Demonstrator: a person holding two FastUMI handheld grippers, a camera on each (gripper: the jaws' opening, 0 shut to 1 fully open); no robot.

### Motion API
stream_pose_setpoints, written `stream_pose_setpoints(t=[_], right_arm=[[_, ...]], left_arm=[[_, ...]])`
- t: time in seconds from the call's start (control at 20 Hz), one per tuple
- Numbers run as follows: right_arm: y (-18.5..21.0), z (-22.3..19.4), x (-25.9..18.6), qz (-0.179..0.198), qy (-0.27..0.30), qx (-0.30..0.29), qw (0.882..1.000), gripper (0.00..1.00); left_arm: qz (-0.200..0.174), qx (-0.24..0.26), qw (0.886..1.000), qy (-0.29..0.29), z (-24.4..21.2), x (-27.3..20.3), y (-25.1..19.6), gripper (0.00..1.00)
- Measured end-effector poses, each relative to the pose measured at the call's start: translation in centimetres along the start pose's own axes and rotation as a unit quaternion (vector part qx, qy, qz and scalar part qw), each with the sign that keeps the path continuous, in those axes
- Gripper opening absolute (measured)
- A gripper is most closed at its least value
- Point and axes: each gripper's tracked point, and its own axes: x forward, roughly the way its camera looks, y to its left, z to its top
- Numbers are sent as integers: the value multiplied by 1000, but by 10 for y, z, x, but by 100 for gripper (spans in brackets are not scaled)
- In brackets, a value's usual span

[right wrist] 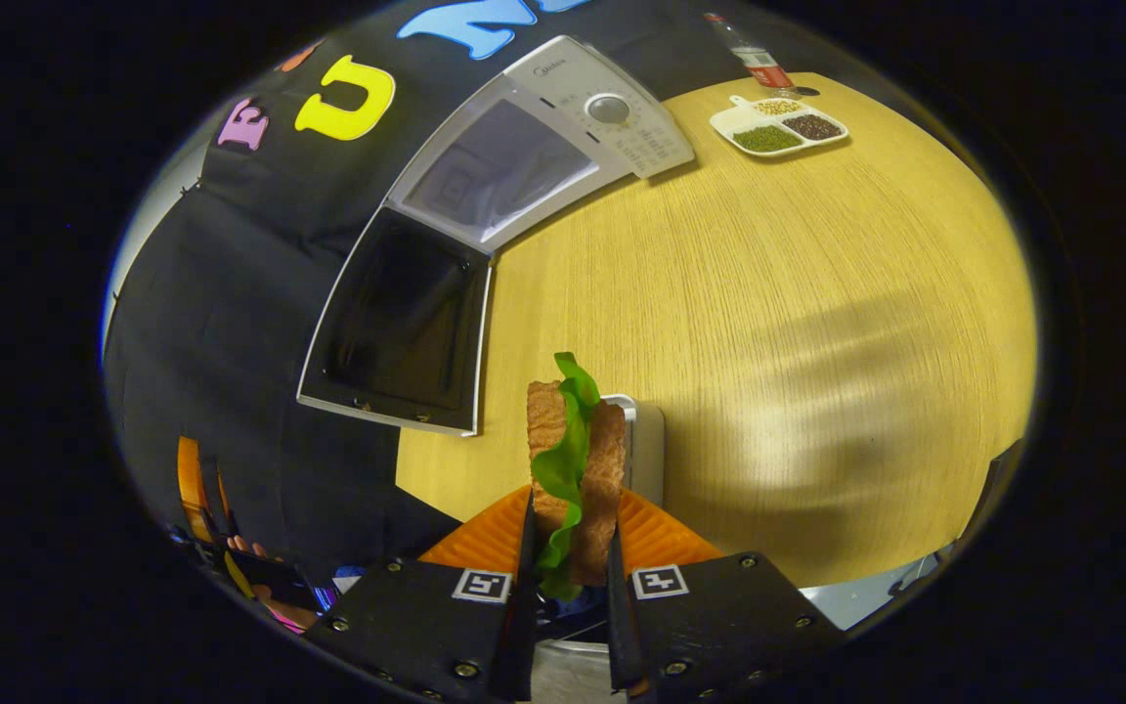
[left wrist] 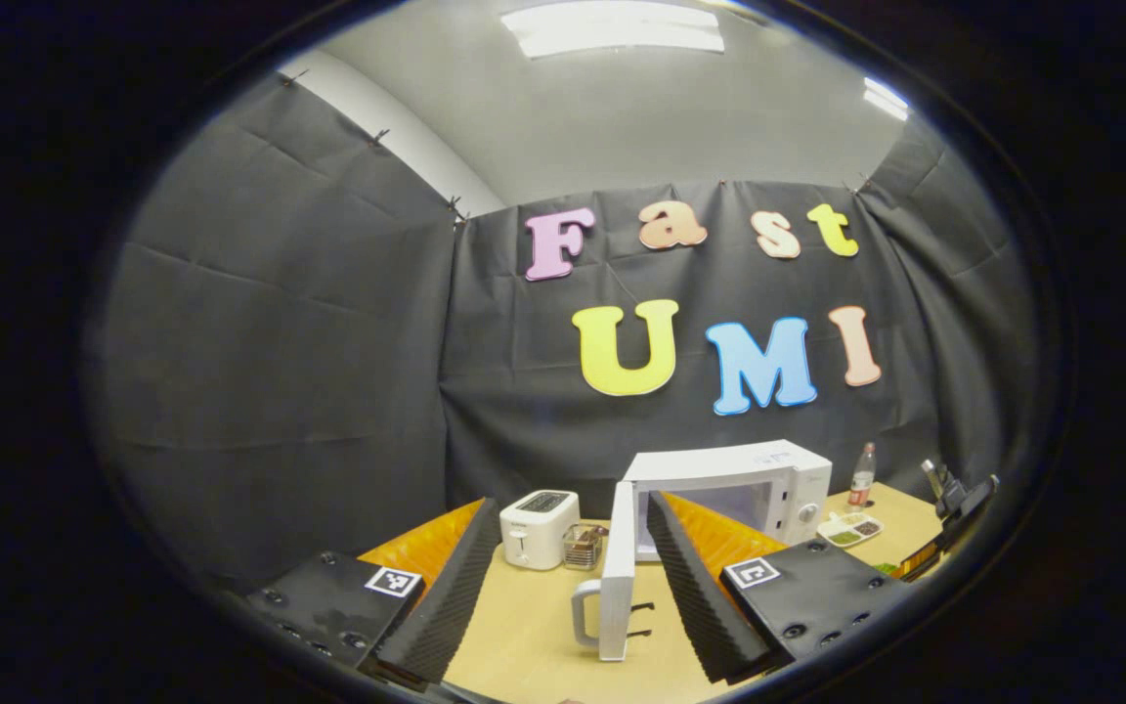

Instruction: Open the microwave oven with the left hand, put the food in, and close the microwave oven.

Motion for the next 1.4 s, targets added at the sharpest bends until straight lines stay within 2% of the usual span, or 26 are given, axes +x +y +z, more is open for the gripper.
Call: stream_pose_setpoints(t=[0.3,0.6,0.65,0.75,0.8,1.1,1.15,1.25,1.35,1.4], right_arm=[[42,49,8,-6,-68,-41,997,30],[80,97,47,0,-138,-21,990,30],[84,106,55,-3,-151,-17,988,30],[92,123,70,-6,-177,-11,984,30],[95,131,77,-6,-189,-7,982,30],[107,188,126,-6,-265,14,964,30],[106,198,136,-8,-275,18,961,30],[105,217,154,-14,-289,25,957,30],[104,236,172,-17,-302,27,953,30],[103,245,179,-21,-309,27,950,30]], left_arm=[[-21,-10,1000,-11,4,43,14,100],[-28,-8,999,-13,-2,80,43,100],[-29,-10,999,-13,-4,86,48,97],[-27,-11,1000,-12,-8,97,61,100],[-25,-10,1000,-11,-10,104,68,97],[-15,-7,1000,7,-32,137,106,97],[-14,-6,1000,10,-37,142,112,93],[-10,-6,1000,15,-42,151,122,100],[-7,-8,1000,19,-46,162,129,100],[-5,-8,1000,21,-47,165,133,97]])
